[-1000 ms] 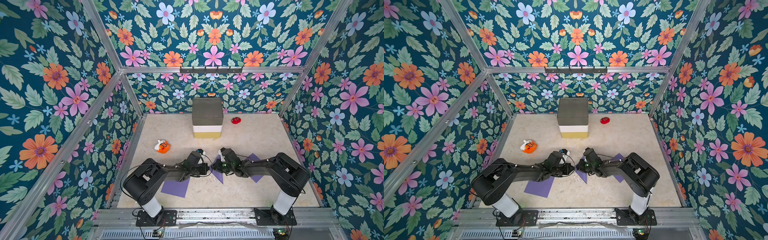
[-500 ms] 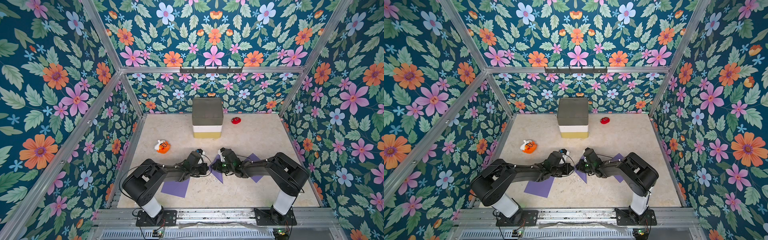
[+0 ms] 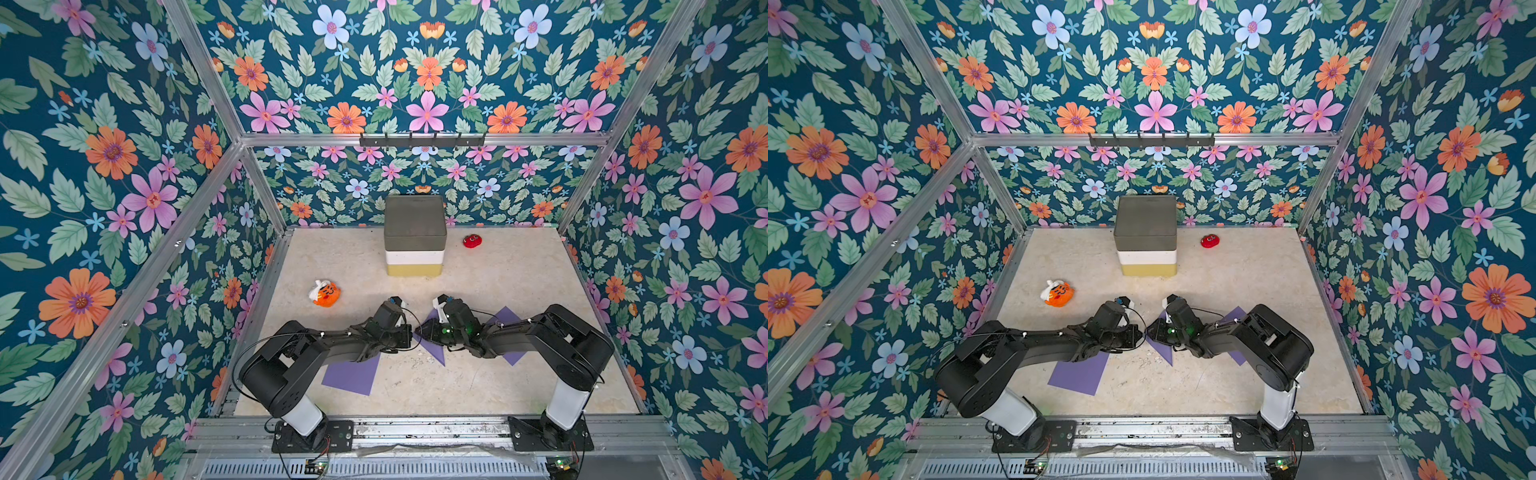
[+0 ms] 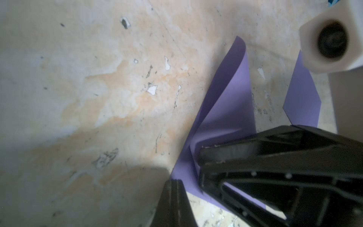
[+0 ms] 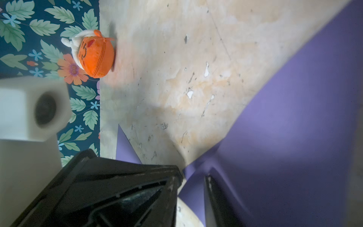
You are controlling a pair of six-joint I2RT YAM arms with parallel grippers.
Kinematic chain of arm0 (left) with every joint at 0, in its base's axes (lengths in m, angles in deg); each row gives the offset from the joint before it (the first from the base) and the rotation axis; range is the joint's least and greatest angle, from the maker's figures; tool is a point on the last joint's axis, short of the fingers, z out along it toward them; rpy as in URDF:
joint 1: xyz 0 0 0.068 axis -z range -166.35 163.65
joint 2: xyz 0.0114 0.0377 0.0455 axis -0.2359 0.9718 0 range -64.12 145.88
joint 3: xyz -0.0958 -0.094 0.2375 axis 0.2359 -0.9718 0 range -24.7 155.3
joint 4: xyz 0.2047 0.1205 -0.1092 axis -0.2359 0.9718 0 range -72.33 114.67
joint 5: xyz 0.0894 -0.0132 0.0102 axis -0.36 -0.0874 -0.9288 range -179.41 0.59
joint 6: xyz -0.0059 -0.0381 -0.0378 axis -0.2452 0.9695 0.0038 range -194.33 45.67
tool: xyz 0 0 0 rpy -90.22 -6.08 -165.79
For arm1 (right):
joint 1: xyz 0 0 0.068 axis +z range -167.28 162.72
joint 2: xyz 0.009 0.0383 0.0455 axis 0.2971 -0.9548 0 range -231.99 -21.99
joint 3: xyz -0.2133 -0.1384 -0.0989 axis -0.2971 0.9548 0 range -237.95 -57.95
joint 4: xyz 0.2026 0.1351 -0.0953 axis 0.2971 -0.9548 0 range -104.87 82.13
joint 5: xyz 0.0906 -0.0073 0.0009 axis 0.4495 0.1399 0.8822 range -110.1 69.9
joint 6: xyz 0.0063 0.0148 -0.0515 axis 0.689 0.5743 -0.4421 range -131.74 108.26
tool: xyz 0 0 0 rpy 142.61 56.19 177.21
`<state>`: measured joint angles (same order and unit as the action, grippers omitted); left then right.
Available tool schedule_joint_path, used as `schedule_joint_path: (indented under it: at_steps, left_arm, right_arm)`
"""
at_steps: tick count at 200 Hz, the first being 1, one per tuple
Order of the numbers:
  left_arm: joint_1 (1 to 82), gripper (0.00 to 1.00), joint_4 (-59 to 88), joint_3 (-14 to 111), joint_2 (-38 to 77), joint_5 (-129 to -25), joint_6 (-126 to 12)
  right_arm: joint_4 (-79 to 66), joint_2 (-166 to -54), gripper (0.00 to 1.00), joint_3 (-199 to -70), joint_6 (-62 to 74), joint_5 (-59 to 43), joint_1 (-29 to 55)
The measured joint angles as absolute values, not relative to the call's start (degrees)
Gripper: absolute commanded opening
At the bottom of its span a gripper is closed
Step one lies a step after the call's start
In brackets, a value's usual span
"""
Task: Fold the square paper diagonally
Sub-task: Fold the paper at the center of the board.
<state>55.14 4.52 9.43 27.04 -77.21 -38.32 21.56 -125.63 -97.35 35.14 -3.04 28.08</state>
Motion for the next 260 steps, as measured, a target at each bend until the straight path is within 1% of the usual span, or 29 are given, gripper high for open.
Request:
schedule_joint_path:
  at_steps: [12, 27, 62, 91, 124, 147, 156, 179, 260]
  left_arm:
    - [54.9, 0.00, 4.9, 9.0, 26.4, -77.7, -38.2]
    - [54.6, 0.00, 5.2, 8.4, 25.6, -77.9, -37.0]
    - [52.8, 0.00, 4.2, 6.5, 24.0, -76.9, -35.6]
    - [51.7, 0.00, 1.4, 4.4, 22.6, -73.3, -34.0]
    - [51.8, 0.04, -3.6, 3.6, 21.6, -69.3, -34.0]
    - [51.7, 0.03, -6.5, 3.0, 21.1, -66.9, -34.0]
    - [51.7, 0.02, -7.4, 2.9, 21.1, -66.2, -34.0]
    - [51.7, 0.06, -8.4, 2.8, 21.3, -65.4, -34.5]
    - [51.7, 0.14, -8.6, 2.8, 24.7, -66.3, -35.8]
  right_arm:
    - [21.9, -125.6, 0.34, -97.2, 35.1, -3.1, 28.1]
    - [22.1, -125.5, 0.38, -97.2, 35.1, -3.1, 28.1]
    - [22.3, -125.5, 0.38, -97.2, 35.1, -3.0, 28.2]
    - [21.5, -125.5, 0.29, -97.4, 35.1, -3.4, 28.2]
    - [20.7, -125.5, 0.23, -97.4, 35.1, -4.1, 28.2]
    - [20.4, -125.5, 0.18, -97.4, 35.1, -4.6, 28.3]
    - [20.2, -125.5, 0.17, -97.4, 35.2, -4.7, 28.3]
    - [19.9, -125.5, 0.14, -97.4, 35.2, -5.1, 28.4]
    - [19.4, -125.5, 0.14, -97.6, 35.3, -5.5, 28.5]
